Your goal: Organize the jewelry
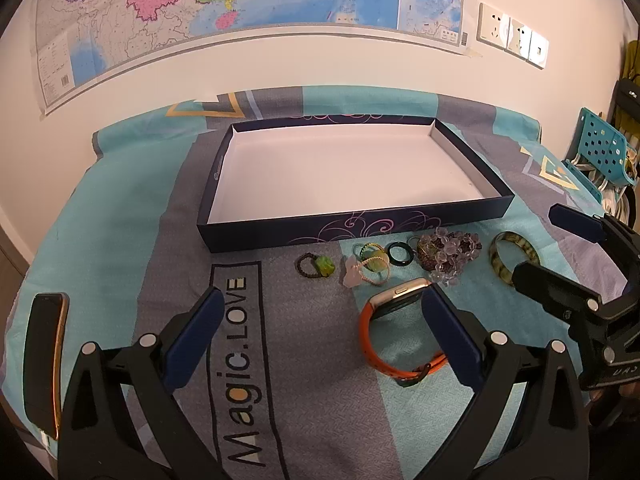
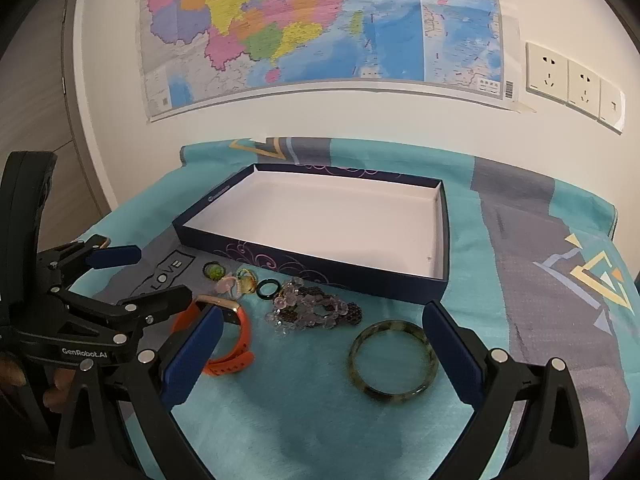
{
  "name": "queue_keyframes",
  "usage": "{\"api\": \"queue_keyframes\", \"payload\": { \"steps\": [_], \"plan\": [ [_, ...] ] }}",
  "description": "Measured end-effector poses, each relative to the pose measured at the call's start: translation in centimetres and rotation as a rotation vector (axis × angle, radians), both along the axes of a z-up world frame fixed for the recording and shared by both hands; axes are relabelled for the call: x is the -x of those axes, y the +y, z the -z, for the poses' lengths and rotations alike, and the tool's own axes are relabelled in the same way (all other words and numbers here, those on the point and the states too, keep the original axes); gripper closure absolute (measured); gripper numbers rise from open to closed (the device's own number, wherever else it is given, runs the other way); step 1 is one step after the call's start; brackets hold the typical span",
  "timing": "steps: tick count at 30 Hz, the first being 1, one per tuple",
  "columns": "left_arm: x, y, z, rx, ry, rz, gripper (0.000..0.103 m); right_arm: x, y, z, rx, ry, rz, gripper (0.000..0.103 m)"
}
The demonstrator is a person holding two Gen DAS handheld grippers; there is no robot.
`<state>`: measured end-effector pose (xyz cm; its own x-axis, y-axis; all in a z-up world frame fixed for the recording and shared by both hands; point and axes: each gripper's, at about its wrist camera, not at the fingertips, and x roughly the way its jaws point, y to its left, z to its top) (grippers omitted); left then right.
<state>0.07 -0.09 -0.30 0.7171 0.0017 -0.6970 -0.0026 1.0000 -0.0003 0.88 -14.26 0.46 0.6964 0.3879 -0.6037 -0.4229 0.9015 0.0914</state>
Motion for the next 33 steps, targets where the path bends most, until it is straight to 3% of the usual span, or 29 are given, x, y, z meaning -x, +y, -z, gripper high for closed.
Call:
{"api": "queue_keyframes", "payload": {
  "steps": [33],
  "plan": [
    [-0.10, -0.18, 0.30, -0.007, 0.008, 0.004, 0.006, -0.10, -0.78, 0.15, -0.023, 0.017, 0.020, 0.006]
  ]
}}
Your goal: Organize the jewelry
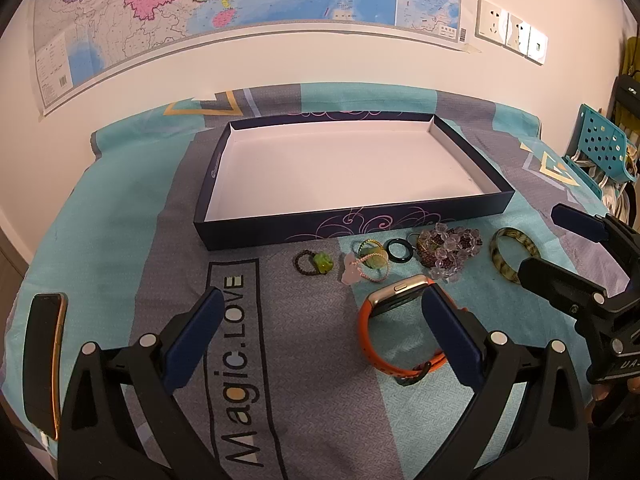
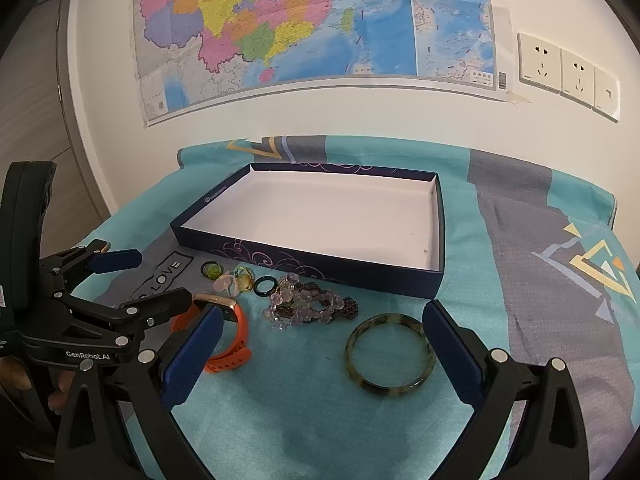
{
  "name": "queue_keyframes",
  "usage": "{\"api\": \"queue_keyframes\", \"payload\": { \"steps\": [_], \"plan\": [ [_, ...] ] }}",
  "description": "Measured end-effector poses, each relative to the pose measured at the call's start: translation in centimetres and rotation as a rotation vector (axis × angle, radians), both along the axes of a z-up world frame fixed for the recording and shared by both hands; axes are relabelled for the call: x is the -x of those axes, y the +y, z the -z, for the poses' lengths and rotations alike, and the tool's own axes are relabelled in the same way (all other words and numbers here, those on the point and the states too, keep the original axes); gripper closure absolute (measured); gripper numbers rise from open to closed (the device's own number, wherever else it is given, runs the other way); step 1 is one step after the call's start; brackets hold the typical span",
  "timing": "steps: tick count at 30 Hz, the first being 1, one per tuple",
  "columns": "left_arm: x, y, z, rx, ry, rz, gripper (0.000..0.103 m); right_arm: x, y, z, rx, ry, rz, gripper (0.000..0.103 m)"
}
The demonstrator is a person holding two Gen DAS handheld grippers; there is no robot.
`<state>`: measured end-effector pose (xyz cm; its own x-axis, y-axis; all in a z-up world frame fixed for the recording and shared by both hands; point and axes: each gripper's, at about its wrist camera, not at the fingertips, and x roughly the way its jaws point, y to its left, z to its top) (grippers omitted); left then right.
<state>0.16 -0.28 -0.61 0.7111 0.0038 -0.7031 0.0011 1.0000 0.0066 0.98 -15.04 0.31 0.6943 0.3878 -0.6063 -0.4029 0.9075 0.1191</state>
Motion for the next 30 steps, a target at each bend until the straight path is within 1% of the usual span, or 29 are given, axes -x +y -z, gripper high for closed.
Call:
{"api": "queue_keyframes", "payload": {
  "steps": [30],
  "plan": [
    [-0.21, -0.38, 0.41, 0.007, 0.014, 0.021, 0.006, -0.55, -0.85, 0.44, -0.003, 0.030, 0.016, 0.006]
  ]
}}
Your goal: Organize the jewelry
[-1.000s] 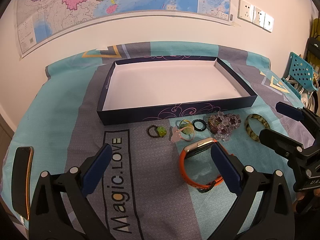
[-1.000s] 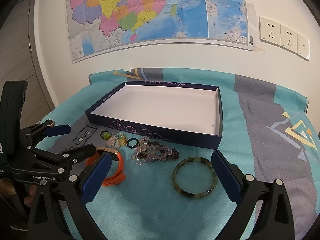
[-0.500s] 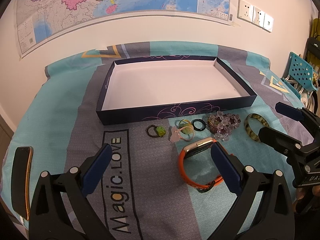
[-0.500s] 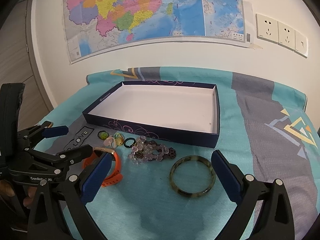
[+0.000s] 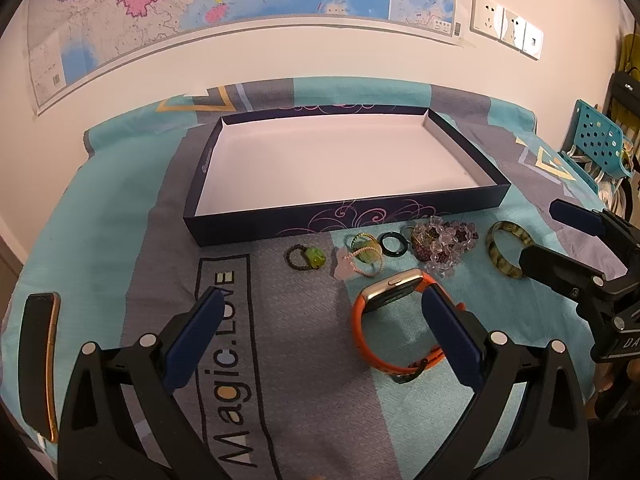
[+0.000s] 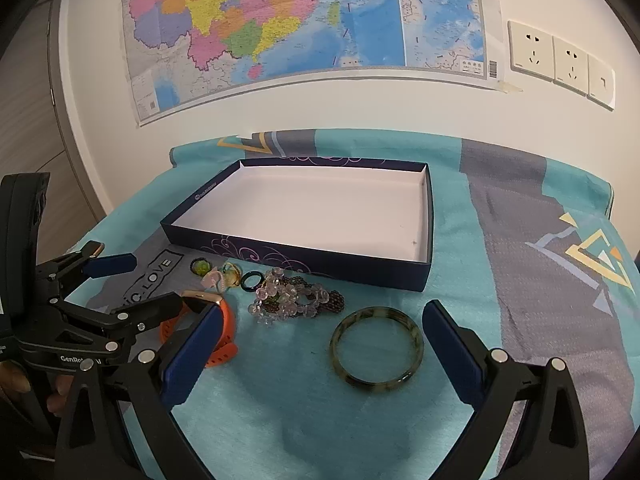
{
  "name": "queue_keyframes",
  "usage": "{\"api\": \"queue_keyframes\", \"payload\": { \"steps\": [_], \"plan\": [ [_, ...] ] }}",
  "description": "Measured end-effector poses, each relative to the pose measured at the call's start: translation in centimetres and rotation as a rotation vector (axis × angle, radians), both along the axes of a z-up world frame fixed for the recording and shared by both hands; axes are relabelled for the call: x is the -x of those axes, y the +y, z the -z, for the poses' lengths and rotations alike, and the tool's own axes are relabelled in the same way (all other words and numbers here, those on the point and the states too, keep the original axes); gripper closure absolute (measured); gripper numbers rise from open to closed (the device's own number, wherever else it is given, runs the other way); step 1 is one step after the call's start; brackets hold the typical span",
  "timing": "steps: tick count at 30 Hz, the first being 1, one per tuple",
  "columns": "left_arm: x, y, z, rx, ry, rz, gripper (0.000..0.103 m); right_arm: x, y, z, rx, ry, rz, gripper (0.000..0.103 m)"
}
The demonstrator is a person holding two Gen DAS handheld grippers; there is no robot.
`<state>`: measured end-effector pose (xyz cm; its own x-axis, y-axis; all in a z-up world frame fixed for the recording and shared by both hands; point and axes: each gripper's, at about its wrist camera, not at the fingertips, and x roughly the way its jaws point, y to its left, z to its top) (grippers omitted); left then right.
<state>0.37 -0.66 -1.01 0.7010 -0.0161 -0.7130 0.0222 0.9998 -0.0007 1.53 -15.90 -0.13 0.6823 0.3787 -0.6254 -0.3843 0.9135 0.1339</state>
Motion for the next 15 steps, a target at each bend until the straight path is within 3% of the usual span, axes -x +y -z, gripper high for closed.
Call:
{"api": "queue_keyframes", "payload": {
  "steps": [15],
  "plan": [
    [0.0, -0.4, 0.3, 0.004, 0.010, 0.018, 0.006, -0.6, -1.1, 0.3, 0.039, 0.023, 0.013, 0.006]
  ]
}}
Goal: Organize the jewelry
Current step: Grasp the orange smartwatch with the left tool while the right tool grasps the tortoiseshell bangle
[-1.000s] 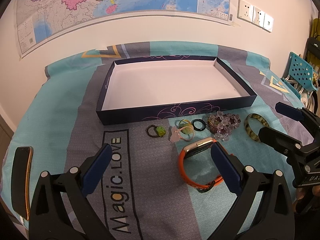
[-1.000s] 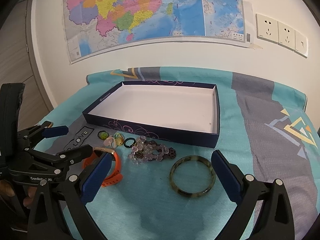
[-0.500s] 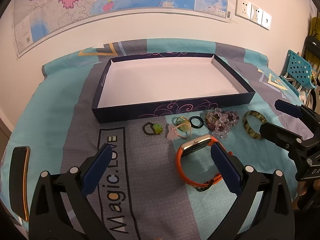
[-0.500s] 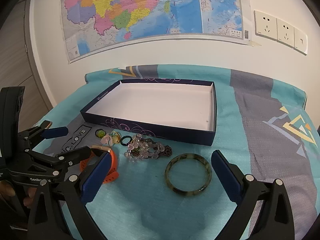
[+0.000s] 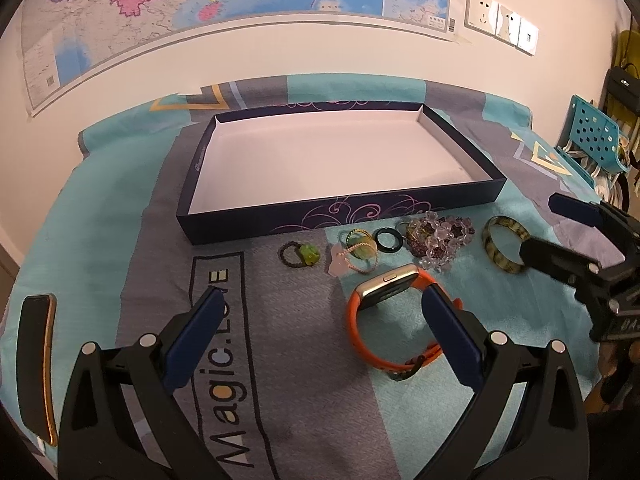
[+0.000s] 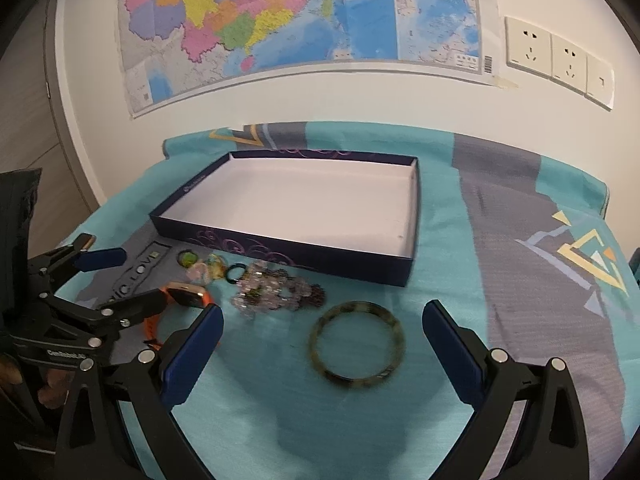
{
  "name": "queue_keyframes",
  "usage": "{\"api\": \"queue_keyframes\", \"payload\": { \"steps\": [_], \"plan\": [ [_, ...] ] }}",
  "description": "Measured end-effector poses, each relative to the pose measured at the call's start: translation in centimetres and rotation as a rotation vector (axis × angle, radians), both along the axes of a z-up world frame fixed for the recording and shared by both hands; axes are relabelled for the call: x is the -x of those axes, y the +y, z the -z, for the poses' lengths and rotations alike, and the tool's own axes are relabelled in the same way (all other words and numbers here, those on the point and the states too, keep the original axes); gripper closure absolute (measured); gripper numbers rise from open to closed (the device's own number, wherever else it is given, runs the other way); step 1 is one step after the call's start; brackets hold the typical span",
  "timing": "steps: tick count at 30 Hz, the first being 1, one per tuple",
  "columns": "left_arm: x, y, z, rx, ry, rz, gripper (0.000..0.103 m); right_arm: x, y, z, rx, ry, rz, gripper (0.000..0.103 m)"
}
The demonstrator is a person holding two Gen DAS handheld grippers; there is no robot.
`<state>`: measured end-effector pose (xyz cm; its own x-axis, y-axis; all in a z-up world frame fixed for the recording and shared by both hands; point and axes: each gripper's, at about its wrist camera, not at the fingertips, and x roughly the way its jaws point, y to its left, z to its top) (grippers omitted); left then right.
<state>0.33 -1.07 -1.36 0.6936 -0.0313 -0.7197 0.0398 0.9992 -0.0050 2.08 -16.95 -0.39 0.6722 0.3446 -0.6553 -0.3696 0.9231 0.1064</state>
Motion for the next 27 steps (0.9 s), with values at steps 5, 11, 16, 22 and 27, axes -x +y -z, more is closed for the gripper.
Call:
{"api": "queue_keyframes", "payload": {
  "steps": [5, 11, 16, 22, 27],
  "plan": [
    [-0.1, 0.1, 0.3, 0.020, 0.015, 0.029, 0.006, -1.0, -2.0, 0.6, 0.033, 0.040, 0.037, 0.006],
    [-0.2, -0.1, 0.8, 0.044, 0.046, 0.087, 0.025, -1.9, -3.5, 2.0, 0.058, 0.113, 0.036, 0.018],
    [-0.4, -0.5, 1.6, 0.052, 0.089, 0.133, 0.044, -2.5, -3.5, 2.7, 0.055, 0.142, 0.014, 0.033],
    [-0.6, -0.8, 2.0, 0.041, 0.118, 0.149, 0.065, -3.4, -2.5, 3.2, 0.092, 0.163, -0.013, 0.056],
    [-1.0, -0.8, 1.9, 0.009, 0.128, 0.137, 0.075, -3.7, -2.2, 3.1, 0.107, 0.158, -0.031, 0.072]
  ]
}}
